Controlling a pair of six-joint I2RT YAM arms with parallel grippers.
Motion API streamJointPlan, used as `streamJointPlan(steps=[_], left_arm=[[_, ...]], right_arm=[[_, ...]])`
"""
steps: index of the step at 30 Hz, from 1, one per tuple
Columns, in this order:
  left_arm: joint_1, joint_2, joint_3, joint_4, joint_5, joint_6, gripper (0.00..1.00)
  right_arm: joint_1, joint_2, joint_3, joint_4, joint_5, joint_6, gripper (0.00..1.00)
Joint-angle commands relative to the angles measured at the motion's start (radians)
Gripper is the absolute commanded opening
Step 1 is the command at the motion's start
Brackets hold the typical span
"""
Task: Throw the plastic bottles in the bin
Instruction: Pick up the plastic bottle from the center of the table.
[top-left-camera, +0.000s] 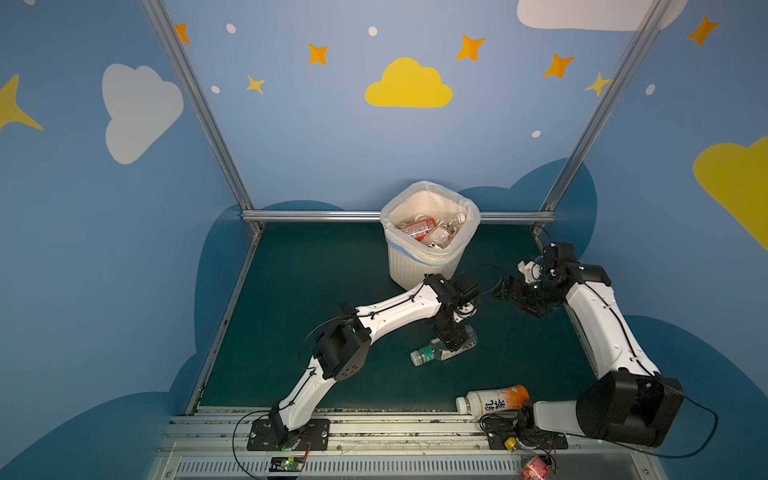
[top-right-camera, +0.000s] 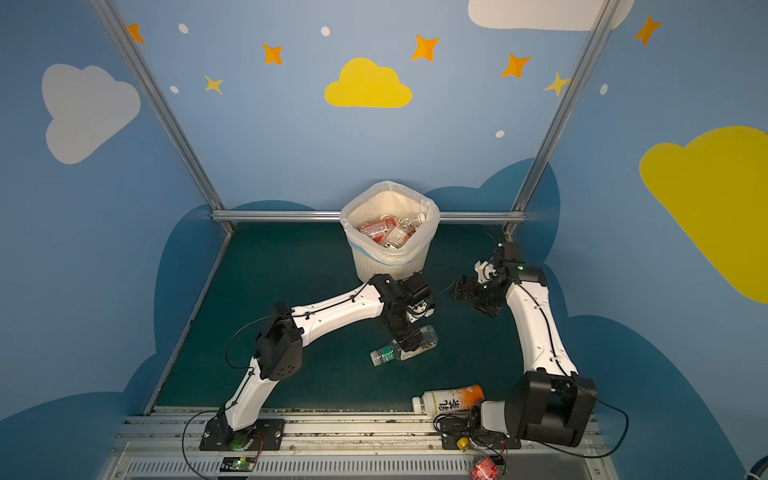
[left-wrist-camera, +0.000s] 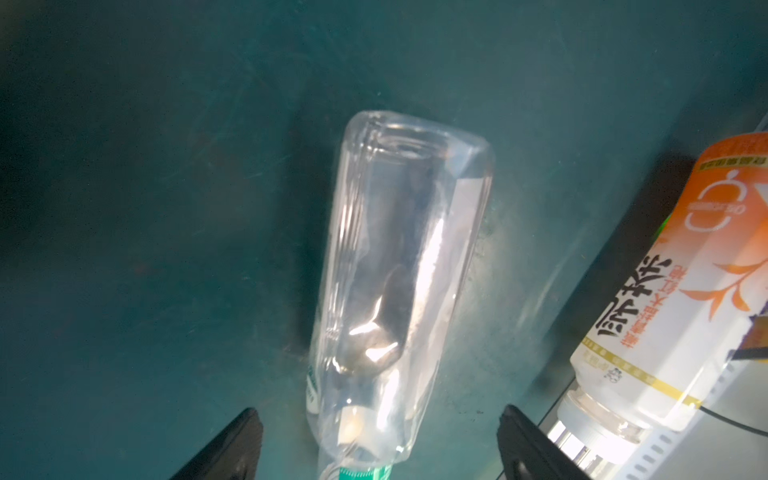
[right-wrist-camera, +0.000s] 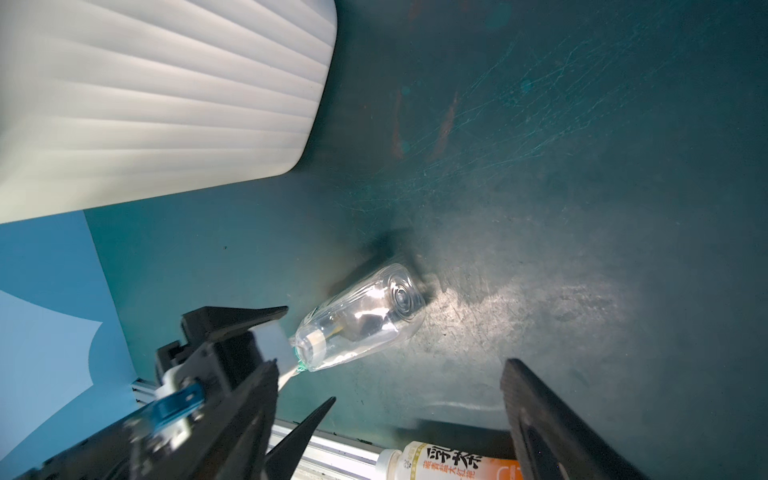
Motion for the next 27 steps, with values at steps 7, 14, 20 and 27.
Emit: streamJointPlan(steps=[7,14,20,27], left_arm=[[-0.005,0.105,0.105,-0.038,0.018,0.022,0.91],[-0.011,0.177,0.169,-0.062,0.009,0.041,0.86],[-0.012,0.178,0.207,-0.087,-0.034,0.049,0.54],[-0.004,0.035,0.182,-0.120,-0.066,0.017,0.48]], right_arm=[[-0.016,-0.060,-0.017,-0.054,-0.010,-0.019,0.85],[-0.034,-0.081,-0.020,-0.073,-0.007,-0.032,0.85],[-0.048,-0.095,-0.015,-0.085,-0.003,-0.040,0.85],[-0.064,-0.116,-0.014,-0.080,0.010,-0.036,0.85]])
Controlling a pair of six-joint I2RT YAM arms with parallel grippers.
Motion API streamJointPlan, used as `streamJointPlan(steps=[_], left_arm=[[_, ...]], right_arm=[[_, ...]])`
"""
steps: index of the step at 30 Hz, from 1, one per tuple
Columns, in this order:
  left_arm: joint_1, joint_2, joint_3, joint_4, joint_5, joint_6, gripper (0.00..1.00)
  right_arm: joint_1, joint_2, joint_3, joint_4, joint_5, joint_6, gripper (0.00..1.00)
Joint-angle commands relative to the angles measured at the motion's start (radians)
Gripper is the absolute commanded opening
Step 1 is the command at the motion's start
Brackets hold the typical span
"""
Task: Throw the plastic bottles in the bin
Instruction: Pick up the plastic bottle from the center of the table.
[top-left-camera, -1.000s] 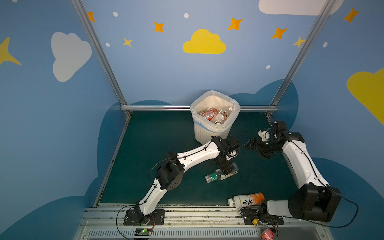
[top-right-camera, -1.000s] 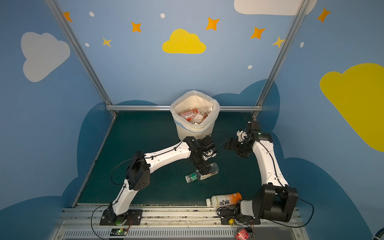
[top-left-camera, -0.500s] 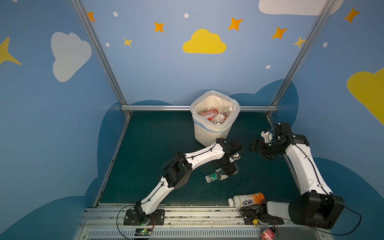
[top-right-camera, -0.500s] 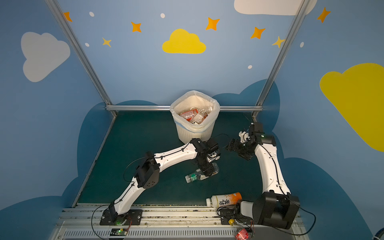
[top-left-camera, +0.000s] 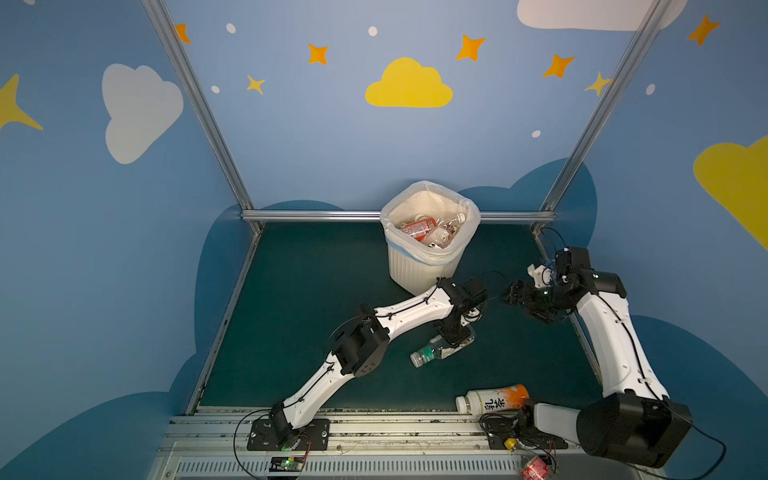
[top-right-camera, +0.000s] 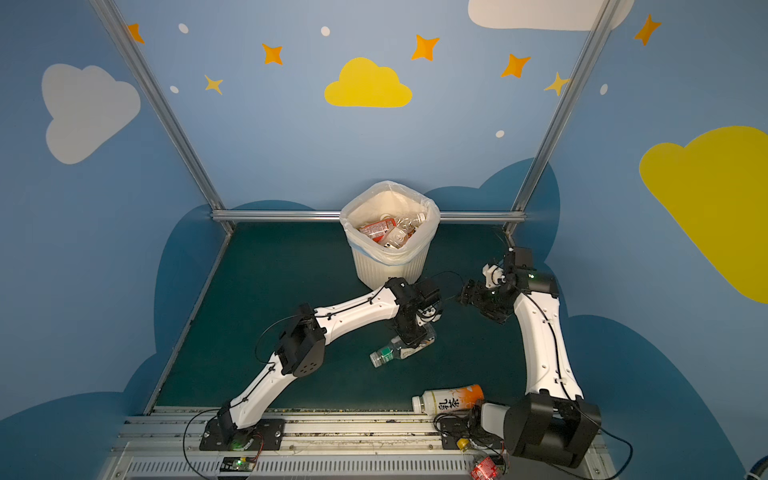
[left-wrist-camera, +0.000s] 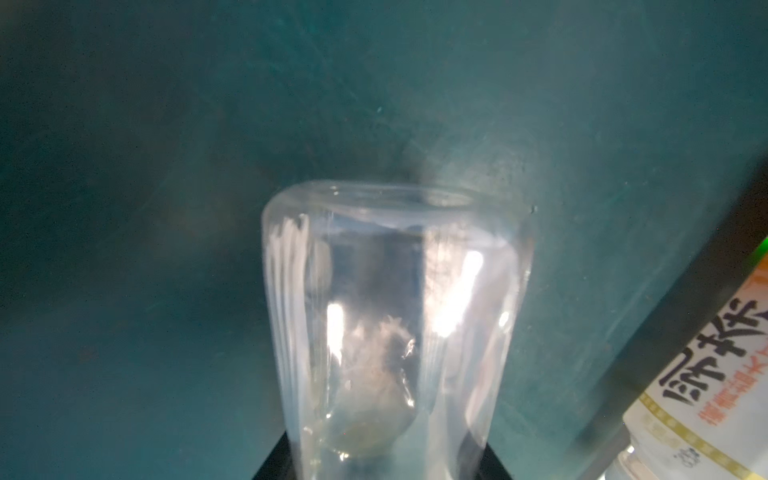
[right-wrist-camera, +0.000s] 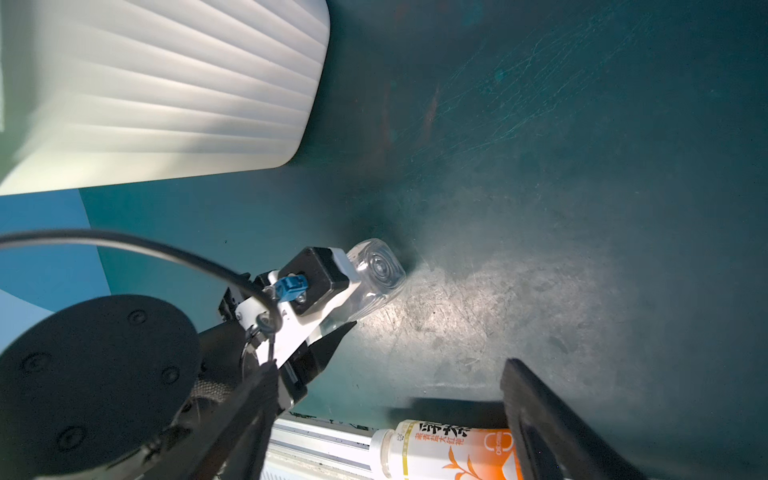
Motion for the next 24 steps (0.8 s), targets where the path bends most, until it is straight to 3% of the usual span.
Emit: streamJointPlan(steps=[1,8,11,15,18,21,24], left_arm=[[0.010,-0.162,-0.013,-0.054,-0.022,-0.024,0.49],[0.072,-0.432,0.031,-0.170,0.005,-0.095,0.52],[0.103,-0.528,0.128,-0.215,-0.073,-0.137,0.54],[0.135,-0.686,0.112,-0.089,-0.267,-0.182,0.55],[0.173,-0.792,0.013,0.084,-0.356,-0.188,0.58],[0.231,-0.831,-0.050,0.234,-0.371,-0.175,0.62],[0.290,-0.738,0.085,0.249,-0.333,-0.144,0.64]], right_arm=[[-0.010,-0.029,-0.005,-0.012,0.012,-0.006,0.85],[-0.016,-0.038,0.024,0.015,-0.006,0.003,0.85],[-0.016,-0.032,0.052,0.027,-0.035,0.010,0.85],[-0.013,-0.022,0.079,0.051,-0.077,0.033,0.85],[-0.001,-0.017,0.088,0.071,-0.087,0.048,0.85],[0.018,-0.005,0.101,0.074,-0.084,0.052,0.85],[0.041,0.015,0.119,0.069,-0.077,0.053,0.85]])
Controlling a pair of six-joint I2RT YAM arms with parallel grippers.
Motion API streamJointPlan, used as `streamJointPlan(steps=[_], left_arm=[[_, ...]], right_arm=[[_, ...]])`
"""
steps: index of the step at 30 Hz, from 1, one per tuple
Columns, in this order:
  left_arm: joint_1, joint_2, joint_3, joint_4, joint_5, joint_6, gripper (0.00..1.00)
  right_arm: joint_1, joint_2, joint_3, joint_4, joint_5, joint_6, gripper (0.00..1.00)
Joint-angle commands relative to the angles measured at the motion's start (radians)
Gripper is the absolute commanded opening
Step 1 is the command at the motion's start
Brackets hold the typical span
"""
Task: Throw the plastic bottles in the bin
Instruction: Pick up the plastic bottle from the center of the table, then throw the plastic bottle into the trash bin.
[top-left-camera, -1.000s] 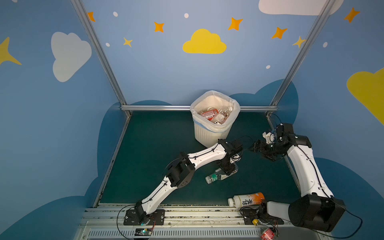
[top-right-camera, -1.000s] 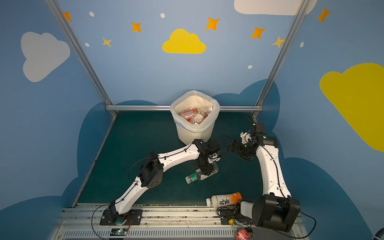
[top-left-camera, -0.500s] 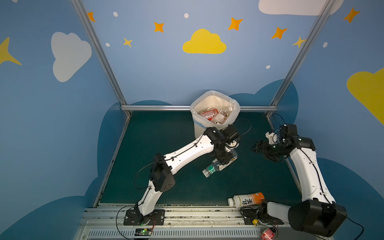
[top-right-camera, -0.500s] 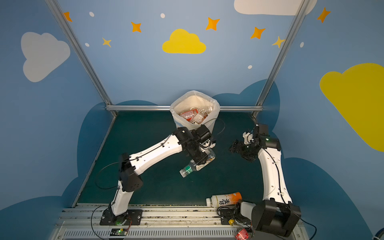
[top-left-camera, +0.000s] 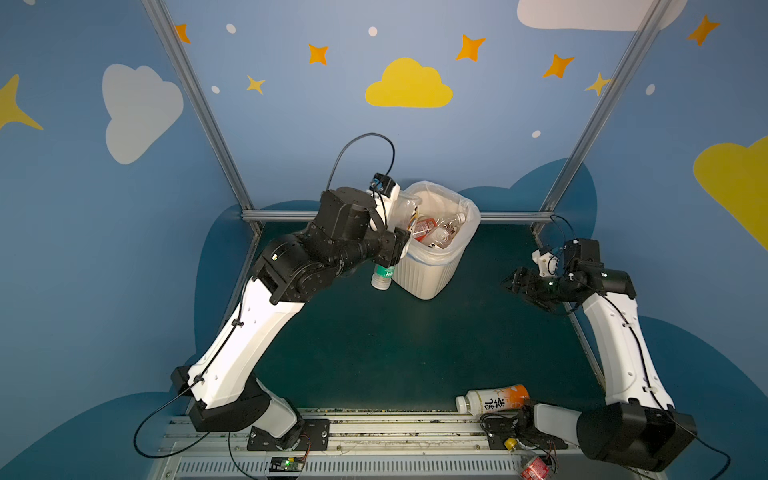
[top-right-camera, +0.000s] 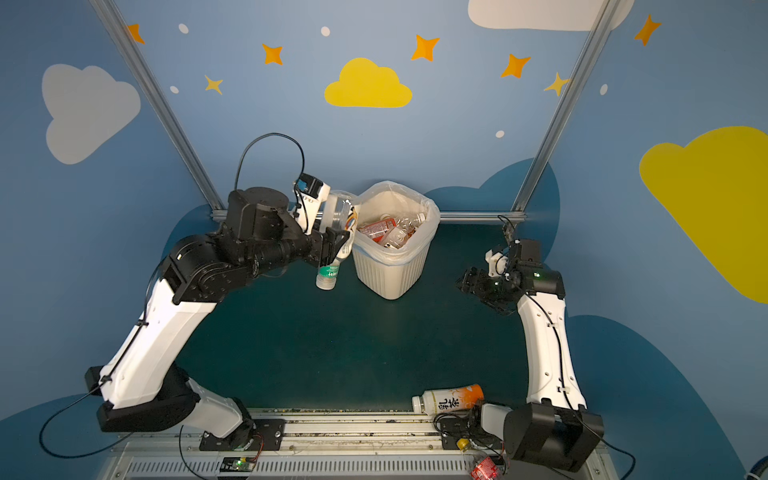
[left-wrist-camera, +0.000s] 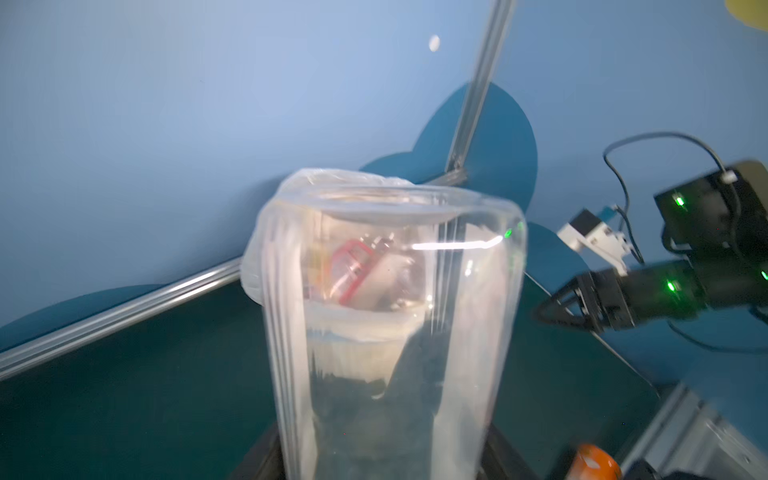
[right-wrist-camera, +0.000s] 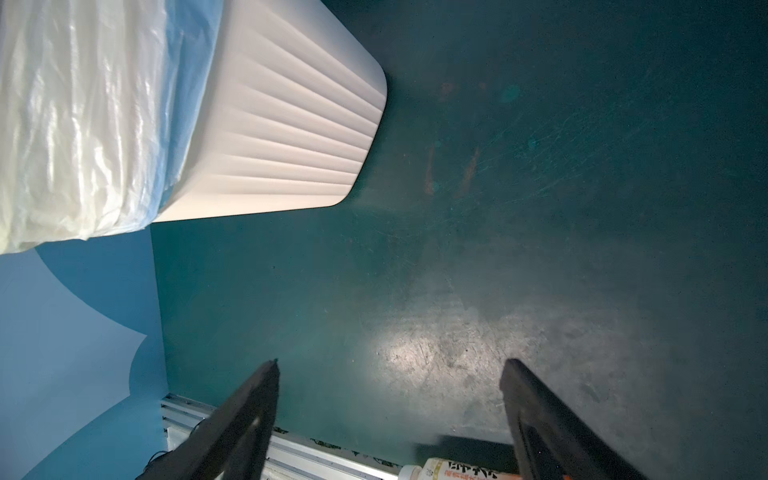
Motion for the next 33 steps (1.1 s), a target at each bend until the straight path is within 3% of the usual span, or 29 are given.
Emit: streamJointPlan(steps=[1,6,7,8,10,13,17,23,30,33], left_arm=[[0.050,0.151,0.134,0.095,-0.010,0.042,0.64],[0.078,0.538,0.710,0.007,0.072,0.201,0.67],[0.089,0.589,0.762,0.037,0.075,0.224,0.70],[0.111,0.621,0.755,0.092,0.093,0.227,0.75],[0.156,0.625,0.640,0.207,0.107,0.198,1.00],[0.167,0.639,0.632,0.214,0.004,0.231,1.00],[0.160,0.579,0.672,0.158,-0.046,0.248,1.00],[0.112,0.359,0.439,0.218,-0.084,0.277,1.00],[0.115,0.266,0.387,0.045,-0.137,0.193,1.00],[0.117,0.212,0.294,-0.046,-0.133,0.126,1.00]], right_arm=[[0.024,0.025,0.042,0.005,-0.009,0.007,0.85],[0.046,0.039,0.071,0.004,0.000,0.002,0.85],[0.047,0.041,0.075,0.003,0.000,-0.001,0.85],[0.046,0.042,0.076,0.002,0.000,-0.007,0.85],[0.046,0.043,0.080,-0.009,0.005,-0.019,0.85],[0.044,0.042,0.064,-0.016,0.009,-0.037,0.85],[0.045,0.053,0.048,-0.014,0.005,-0.037,0.85],[0.047,0.071,0.073,0.003,-0.016,-0.028,0.85],[0.060,0.064,0.072,-0.026,-0.032,-0.045,0.85],[0.086,0.049,0.054,-0.057,-0.038,-0.068,0.85]])
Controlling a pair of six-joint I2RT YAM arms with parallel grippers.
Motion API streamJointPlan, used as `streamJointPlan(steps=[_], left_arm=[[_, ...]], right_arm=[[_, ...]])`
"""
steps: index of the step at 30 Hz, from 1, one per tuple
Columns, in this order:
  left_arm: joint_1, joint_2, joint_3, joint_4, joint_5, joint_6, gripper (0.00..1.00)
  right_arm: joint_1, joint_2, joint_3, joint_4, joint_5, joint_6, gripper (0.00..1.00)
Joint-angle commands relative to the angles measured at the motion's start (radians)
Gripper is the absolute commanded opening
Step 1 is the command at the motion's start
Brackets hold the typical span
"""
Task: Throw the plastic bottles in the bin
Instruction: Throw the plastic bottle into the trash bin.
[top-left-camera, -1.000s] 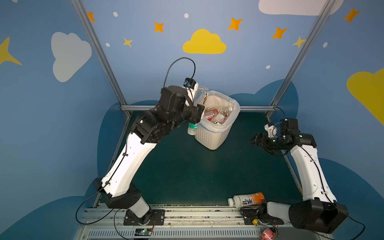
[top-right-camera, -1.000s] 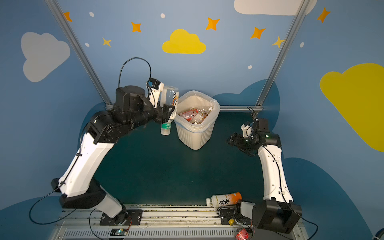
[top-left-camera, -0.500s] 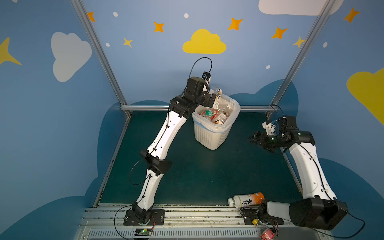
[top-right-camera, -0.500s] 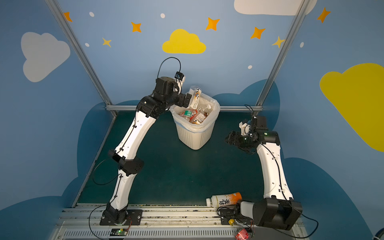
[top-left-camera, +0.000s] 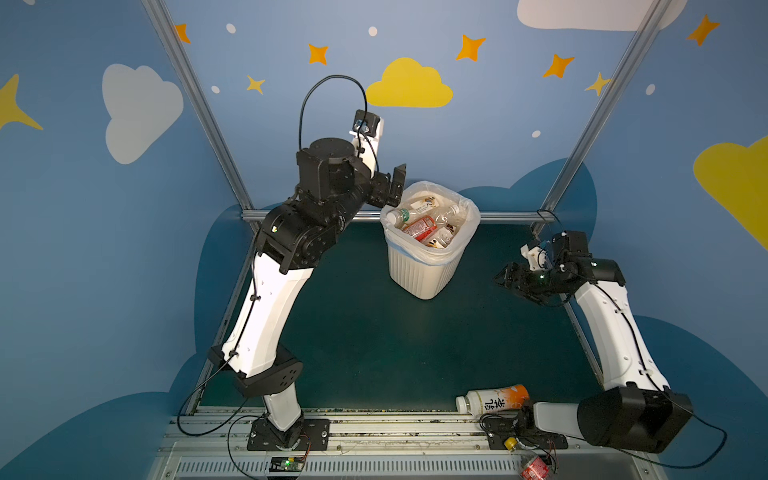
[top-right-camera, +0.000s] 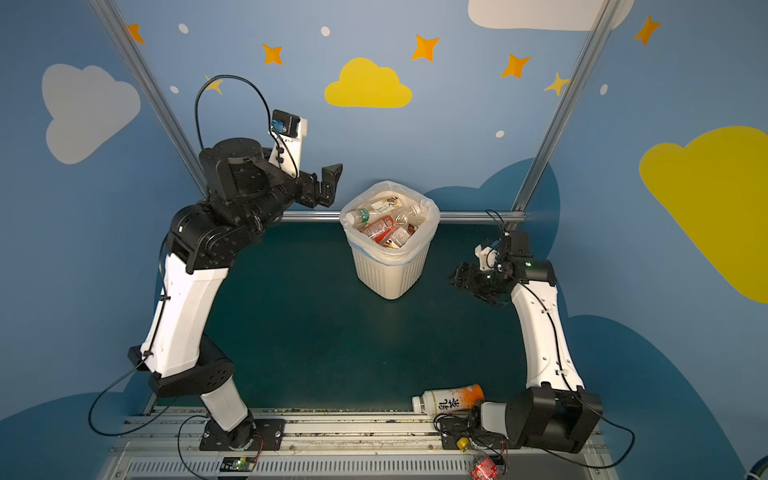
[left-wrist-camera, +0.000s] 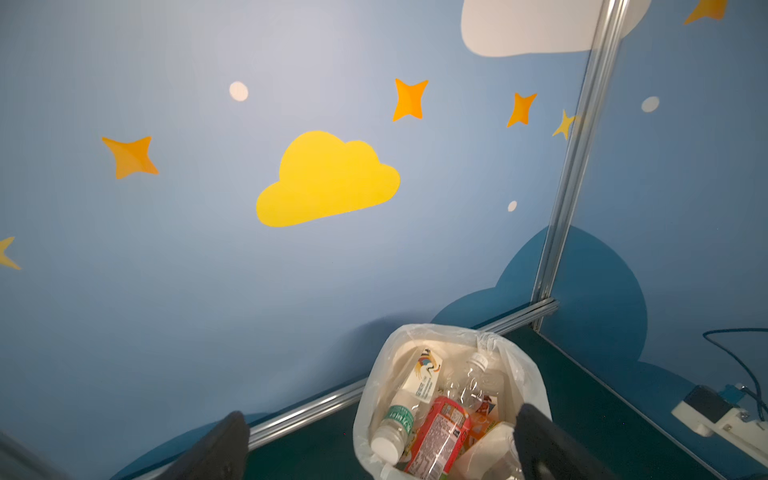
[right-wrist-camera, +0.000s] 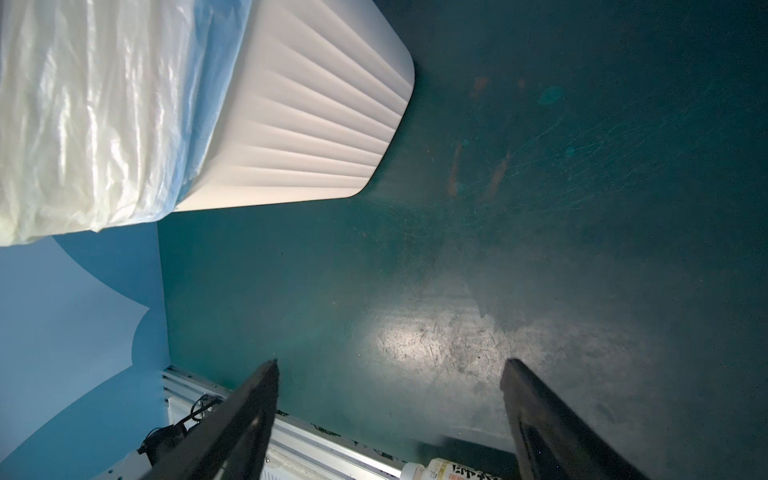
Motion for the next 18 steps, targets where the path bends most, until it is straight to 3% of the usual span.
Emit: streamJointPlan(steps=[1,7,10,15,18], left_arm=[[0.005,-0.013,-0.133,-0.165,-0.011,-0.102,1.00],[0.038,-0.244,-0.579,-0.094,0.096,-0.293,1.00],[0.078,-0.321,-0.733,-0.093,0.136,-0.397,1.00],[0.113,-0.435,-1.002,-0.004,0.316,-0.537,1.00],[0.113,-0.458,-1.103,0.019,0.432,-0.564,1.00]], right_arm=[[0.035,-0.028,-0.008,-0.059,-0.023,-0.047,0.85],[0.190,-0.131,-0.078,-0.099,-0.008,-0.110,0.85],[0.283,-0.208,-0.137,-0.105,0.013,-0.113,0.84],[0.466,-0.319,-0.213,-0.089,0.026,-0.078,0.82],[0.557,-0.321,-0.212,-0.123,0.144,-0.026,0.82]])
